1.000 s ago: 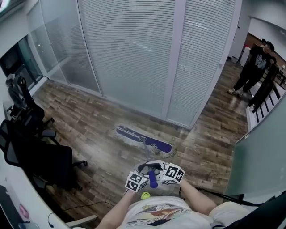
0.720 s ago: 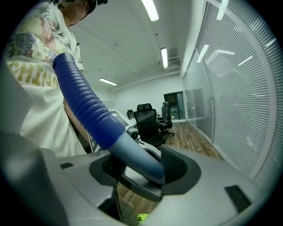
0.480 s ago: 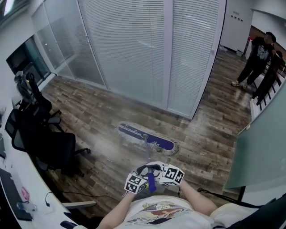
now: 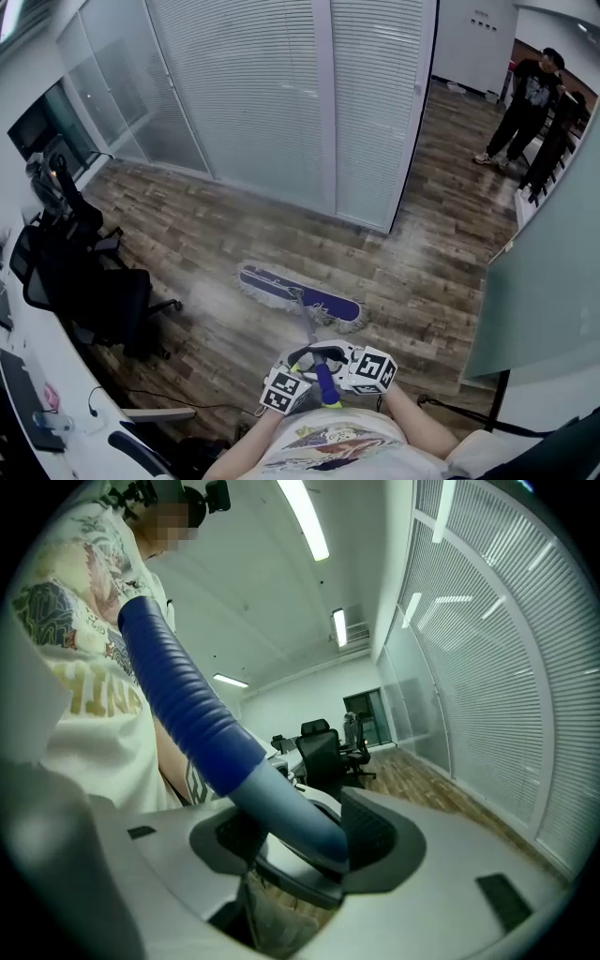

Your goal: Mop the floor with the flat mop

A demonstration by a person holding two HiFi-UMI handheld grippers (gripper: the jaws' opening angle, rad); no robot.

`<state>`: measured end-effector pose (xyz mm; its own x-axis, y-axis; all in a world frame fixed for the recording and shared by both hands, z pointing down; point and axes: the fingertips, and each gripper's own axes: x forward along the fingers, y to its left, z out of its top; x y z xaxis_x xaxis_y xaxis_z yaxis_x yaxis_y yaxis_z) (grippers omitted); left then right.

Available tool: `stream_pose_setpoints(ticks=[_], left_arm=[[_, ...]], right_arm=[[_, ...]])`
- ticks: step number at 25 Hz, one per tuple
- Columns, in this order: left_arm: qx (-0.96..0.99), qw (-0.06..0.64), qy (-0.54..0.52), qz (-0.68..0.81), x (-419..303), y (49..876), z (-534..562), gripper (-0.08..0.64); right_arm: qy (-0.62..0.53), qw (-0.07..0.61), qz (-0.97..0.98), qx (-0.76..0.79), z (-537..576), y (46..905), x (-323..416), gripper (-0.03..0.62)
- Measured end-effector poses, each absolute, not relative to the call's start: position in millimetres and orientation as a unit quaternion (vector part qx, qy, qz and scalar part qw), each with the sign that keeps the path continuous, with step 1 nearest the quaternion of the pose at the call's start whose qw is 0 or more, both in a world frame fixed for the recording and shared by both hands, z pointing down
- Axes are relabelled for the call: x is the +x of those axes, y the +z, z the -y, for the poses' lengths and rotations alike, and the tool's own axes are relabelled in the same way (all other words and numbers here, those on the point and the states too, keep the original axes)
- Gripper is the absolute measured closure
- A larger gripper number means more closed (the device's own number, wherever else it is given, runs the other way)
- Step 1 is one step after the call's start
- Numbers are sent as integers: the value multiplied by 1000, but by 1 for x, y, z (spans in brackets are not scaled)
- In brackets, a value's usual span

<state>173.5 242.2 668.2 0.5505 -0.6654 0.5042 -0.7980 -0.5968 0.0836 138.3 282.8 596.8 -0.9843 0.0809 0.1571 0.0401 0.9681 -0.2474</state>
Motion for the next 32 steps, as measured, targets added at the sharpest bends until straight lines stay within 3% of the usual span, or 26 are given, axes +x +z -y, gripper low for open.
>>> stream_pose_setpoints(ticks=[9,32], left_arm=[[869,120,227,423,185,666,-230,377],[873,115,248,404,190,668,-220,376]], right_arm=[[118,69,990,-35,-277,593,143,379],[113,53,992,-31,-264,596,147,380]])
